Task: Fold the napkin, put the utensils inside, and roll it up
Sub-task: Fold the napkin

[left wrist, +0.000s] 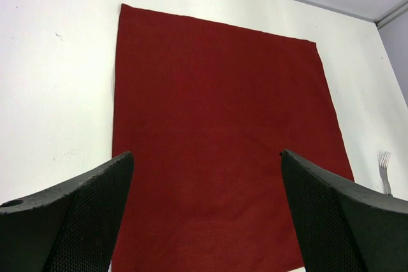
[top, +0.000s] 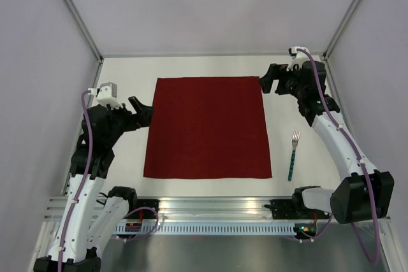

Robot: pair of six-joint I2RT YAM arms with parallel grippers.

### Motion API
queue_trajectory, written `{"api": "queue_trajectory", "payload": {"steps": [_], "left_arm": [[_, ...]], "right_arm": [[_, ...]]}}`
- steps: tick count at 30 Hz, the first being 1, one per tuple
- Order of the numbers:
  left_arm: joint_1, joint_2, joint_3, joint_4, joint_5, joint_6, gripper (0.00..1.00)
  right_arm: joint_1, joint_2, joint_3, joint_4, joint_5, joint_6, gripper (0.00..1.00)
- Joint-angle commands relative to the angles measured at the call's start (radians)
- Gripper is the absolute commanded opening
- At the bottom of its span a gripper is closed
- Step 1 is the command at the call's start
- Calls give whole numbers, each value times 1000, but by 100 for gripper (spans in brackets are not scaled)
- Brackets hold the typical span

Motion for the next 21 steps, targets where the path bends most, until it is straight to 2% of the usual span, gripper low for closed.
{"api": "queue_trajectory", "payload": {"steps": [1,10,13,15,16,17,19,21], "left_arm": [[3,-6,1,9,28,3,100],[3,6,17,33,60,3,100],[4,26,118,6,69,-15,100],[3,34,187,-7,54,-24,100],[3,38,267,-32,43,-27,100],[3,61,311,-51,16,-27,100],[3,95,441,-114,-15,-23,100],[4,101,506,-138,-52,-23,100]], "right_arm": [[0,-13,-15,20,-6,-8,98],[28,-5,-20,1,-71,-57,98],[148,19,8,-19,-28,-71,93],[302,67,48,-55,46,-99,90],[357,83,58,-65,116,-132,89],[468,123,72,-66,142,-142,89],[602,200,101,-75,190,-157,86],[682,258,130,-83,204,-168,81]]}}
